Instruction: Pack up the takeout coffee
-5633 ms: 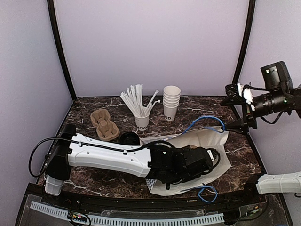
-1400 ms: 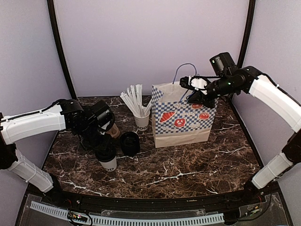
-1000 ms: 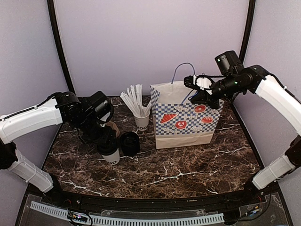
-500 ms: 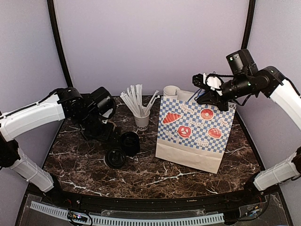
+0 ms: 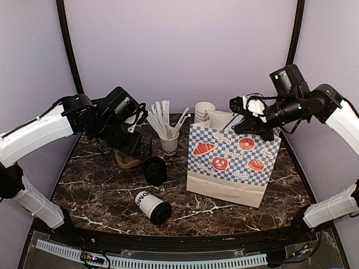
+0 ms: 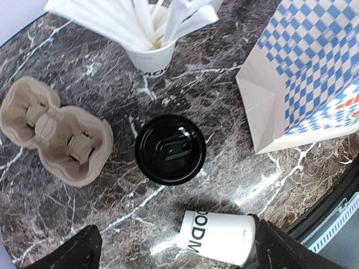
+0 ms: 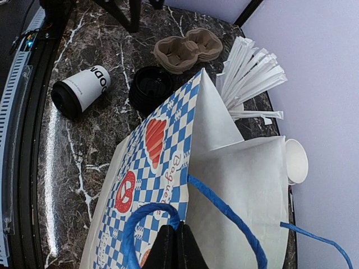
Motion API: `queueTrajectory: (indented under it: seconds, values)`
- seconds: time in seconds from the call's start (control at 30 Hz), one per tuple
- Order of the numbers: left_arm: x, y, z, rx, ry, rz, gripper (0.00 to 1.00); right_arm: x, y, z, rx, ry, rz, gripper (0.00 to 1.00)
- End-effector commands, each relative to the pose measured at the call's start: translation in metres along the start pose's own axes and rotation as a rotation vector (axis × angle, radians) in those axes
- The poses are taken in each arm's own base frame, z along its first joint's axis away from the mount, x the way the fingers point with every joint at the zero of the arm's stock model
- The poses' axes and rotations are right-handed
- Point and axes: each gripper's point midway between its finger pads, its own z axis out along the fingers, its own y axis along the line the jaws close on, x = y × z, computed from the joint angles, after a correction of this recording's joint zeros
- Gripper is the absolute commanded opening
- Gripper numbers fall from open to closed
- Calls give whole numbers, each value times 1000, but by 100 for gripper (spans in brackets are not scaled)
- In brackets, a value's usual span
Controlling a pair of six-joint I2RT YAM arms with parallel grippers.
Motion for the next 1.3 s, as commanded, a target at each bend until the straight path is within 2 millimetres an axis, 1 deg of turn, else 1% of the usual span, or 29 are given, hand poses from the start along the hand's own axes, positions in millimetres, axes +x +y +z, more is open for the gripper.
queueTrajectory:
  seconds: [0.0, 0.03, 0.1, 0.13, 0.2, 0.23, 0.27, 0.3, 0.33, 0.37, 0.4, 0.43, 0.47, 0.5, 0.53, 0.57, 0.6, 0.63, 0.67, 0.7, 0.73, 0.8, 0.87, 0.97, 1.03, 1.1, 1.17, 1.23, 1.27]
  values:
    - [-52, -23, -19, 80, -229, 107, 99, -14, 35, -2, -112, -44, -30, 6]
    - [-68, -32, -28, 119, -283, 107, 99, -15, 45, -2, -146, -40, -38, 10]
    - [-91, -45, -38, 169, -354, 121, 97, -14, 62, -2, -206, -24, -46, 18]
    - [-99, -51, -40, 183, -379, 135, 96, -14, 68, -4, -235, -17, -43, 25]
    - [-118, -63, -45, 222, -432, 150, 95, -19, 72, -13, -257, -26, -28, 45]
    - [-125, -68, -46, 240, -447, 152, 95, -24, 66, -19, -224, -35, -17, 53]
    - [-133, -79, -43, 276, -448, 158, 94, -25, 56, -26, -171, -40, -13, 55]
    - [-135, -87, -32, 292, -428, 159, 93, -27, 47, -35, -127, -54, -9, 56]
    - [-141, -97, -38, 326, -443, 163, 92, -29, 35, -44, -75, -66, -2, 58]
    - [-144, -104, -27, 331, -430, 164, 92, -28, 25, -52, -31, -70, 9, 60]
    - [-148, -115, -33, 366, -442, 170, 91, -30, 15, -62, 15, -80, 18, 61]
    - [-149, -123, -24, 380, -426, 166, 91, -31, 3, -72, 68, -93, 31, 62]
    - [-152, -134, -28, 410, -434, 170, 90, -32, -12, -81, 139, -103, 57, 64]
    - [-152, -140, -15, 414, -408, 158, 90, -31, -28, -89, 213, -109, 87, 66]
    - [-156, -147, -20, 427, -406, 158, 88, -28, -41, -96, 284, -102, 117, 68]
    - [-153, -152, -1, 415, -364, 156, 87, -22, -53, -98, 338, -85, 148, 68]
    - [-157, -156, -8, 411, -361, 160, 84, -11, -62, -96, 375, -50, 180, 69]
    - [-160, -166, -3, 410, -353, 169, 84, 2, -70, -92, 405, -11, 214, 69]
    - [-153, -165, 4, 385, -314, 174, 82, 16, -77, -86, 421, 32, 247, 68]
    - [-156, -169, 12, 358, -309, 171, 80, 31, -82, -81, 426, 71, 282, 67]
    - [-148, -169, 23, 338, -266, 177, 79, 48, -85, -75, 421, 111, 322, 66]
    - [-143, -169, 28, 320, -242, 167, 76, 72, -87, -61, 396, 172, 379, 62]
    - [-138, -168, 30, 300, -224, 156, 72, 88, -82, -47, 359, 209, 413, 61]
    - [-130, -167, 29, 276, -203, 161, 70, 102, -73, -29, 312, 225, 430, 61]
    - [-126, -167, 26, 262, -199, 164, 69, 110, -70, -20, 299, 237, 434, 58]
    - [-124, -164, 25, 239, -193, 161, 68, 117, -67, -13, 282, 254, 437, 49]
    - [-123, -159, 24, 213, -190, 153, 60, 118, -65, -8, 261, 256, 444, 34]
    - [-125, -156, 21, 199, -198, 148, 50, 113, -65, -9, 245, 236, 443, 21]
    - [-127, -156, 19, 200, -206, 151, 40, 108, -66, -11, 246, 220, 439, 15]
